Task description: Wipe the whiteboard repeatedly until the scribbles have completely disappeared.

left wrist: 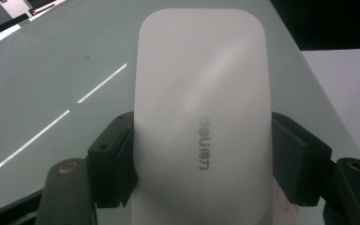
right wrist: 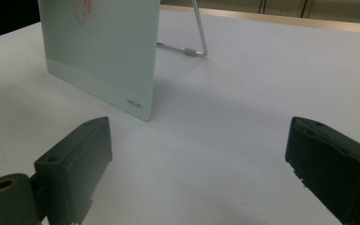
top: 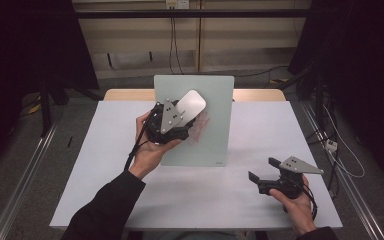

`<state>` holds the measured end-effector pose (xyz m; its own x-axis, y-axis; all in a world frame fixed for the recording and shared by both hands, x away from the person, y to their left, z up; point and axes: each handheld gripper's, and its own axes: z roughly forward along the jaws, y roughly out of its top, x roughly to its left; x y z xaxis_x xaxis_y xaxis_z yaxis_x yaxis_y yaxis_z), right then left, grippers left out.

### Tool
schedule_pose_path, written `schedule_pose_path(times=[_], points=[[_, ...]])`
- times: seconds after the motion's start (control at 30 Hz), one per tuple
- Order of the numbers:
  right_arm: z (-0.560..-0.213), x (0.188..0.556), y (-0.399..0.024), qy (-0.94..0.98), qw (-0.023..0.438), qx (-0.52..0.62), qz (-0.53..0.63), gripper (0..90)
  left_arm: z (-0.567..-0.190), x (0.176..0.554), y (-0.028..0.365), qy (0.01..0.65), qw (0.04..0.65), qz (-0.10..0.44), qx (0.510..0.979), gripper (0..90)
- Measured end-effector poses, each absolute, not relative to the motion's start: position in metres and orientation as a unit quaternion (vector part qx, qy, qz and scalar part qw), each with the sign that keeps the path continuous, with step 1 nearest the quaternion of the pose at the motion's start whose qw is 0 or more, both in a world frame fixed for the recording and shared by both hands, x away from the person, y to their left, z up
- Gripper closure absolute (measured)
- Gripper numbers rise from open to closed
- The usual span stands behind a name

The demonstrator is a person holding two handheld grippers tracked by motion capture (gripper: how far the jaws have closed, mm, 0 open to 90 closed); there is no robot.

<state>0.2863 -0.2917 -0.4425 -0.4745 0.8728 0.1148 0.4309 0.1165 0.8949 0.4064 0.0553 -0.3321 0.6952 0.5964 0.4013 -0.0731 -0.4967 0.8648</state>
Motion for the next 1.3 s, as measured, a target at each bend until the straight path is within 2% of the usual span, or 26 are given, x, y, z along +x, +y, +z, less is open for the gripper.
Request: schedule_pose_path(times=[0.53,1.03,1.3], points=[[-0.442,0.286,-0.292,0.711,0.230,0.458,0.482,7.4,-0.360,0.393,0.045,0.140,0.447,0.335,0.818,31.1],[-0.442,0.286,-0.292,0.711,0.229,0.457,0.482,7.4,-0.336,0.405,0.047,0.168,0.475,0.339,0.795,31.0],[-0.442,0.286,-0.292,0.712,0.230,0.456,0.482,7.4,-0.340,0.403,0.044,0.168,0.470,0.335,0.799,31.1]])
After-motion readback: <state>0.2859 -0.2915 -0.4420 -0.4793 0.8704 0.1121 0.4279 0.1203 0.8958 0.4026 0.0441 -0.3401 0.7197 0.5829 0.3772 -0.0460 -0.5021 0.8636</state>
